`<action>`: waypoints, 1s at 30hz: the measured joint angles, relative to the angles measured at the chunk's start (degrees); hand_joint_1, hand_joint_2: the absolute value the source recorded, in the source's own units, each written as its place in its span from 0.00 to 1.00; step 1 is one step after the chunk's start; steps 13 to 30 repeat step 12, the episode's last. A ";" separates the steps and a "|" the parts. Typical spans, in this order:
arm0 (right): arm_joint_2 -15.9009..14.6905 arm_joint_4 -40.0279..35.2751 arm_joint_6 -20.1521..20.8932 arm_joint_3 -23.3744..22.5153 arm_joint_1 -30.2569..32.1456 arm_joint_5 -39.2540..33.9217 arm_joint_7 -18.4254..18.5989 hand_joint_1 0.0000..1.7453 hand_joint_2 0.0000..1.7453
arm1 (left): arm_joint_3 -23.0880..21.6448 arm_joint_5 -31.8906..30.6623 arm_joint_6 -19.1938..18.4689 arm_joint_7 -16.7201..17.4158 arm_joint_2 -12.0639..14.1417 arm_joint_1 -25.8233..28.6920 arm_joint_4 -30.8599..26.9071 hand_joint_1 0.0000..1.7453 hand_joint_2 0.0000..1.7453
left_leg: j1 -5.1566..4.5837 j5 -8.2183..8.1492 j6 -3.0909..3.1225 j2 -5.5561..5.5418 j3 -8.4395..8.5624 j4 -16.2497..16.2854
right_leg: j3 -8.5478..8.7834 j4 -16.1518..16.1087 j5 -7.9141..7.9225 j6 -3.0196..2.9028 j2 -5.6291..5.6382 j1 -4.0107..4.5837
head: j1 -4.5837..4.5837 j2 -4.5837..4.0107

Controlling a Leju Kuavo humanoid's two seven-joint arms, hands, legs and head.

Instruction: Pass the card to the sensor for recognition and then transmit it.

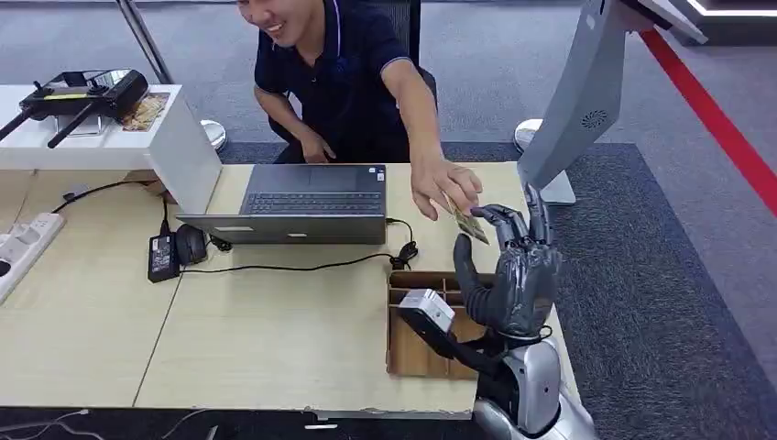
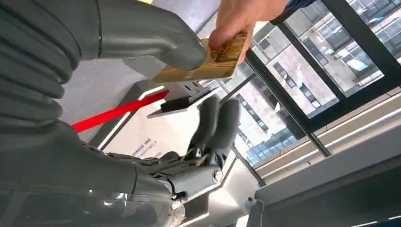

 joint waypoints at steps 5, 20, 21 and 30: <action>0.07 1.03 0.00 0.11 -0.17 0.72 0.18 0.00 1.00 | 0.00 0.15 0.00 0.24 0.00 0.00 0.11 0.00 1.00 | 0.00 0.00 0.00 0.00 0.01 0.00 | 0.00 0.00 0.00 0.00 0.00 0.00 | 0.00 0.00; 0.11 1.27 0.00 0.13 0.88 -0.63 0.48 0.00 1.00 | 0.00 0.39 0.00 1.86 0.00 0.04 0.22 0.00 1.00 | 0.00 0.00 0.00 0.00 0.01 0.00 | 0.00 0.00 0.00 0.00 0.00 0.00 | 0.00 0.00; 0.11 1.27 0.00 0.13 0.88 -0.63 0.48 0.00 1.00 | 0.00 0.39 0.00 1.86 0.00 0.04 0.22 0.00 1.00 | 0.00 0.00 0.00 0.00 0.01 0.00 | 0.00 0.00 0.00 0.00 0.00 0.00 | 0.00 0.00; 0.11 1.27 0.00 0.13 0.88 -0.63 0.48 0.00 1.00 | 0.00 0.39 0.00 1.86 0.00 0.04 0.22 0.00 1.00 | 0.00 0.00 0.00 0.00 0.01 0.00 | 0.00 0.00 0.00 0.00 0.00 0.00 | 0.00 0.00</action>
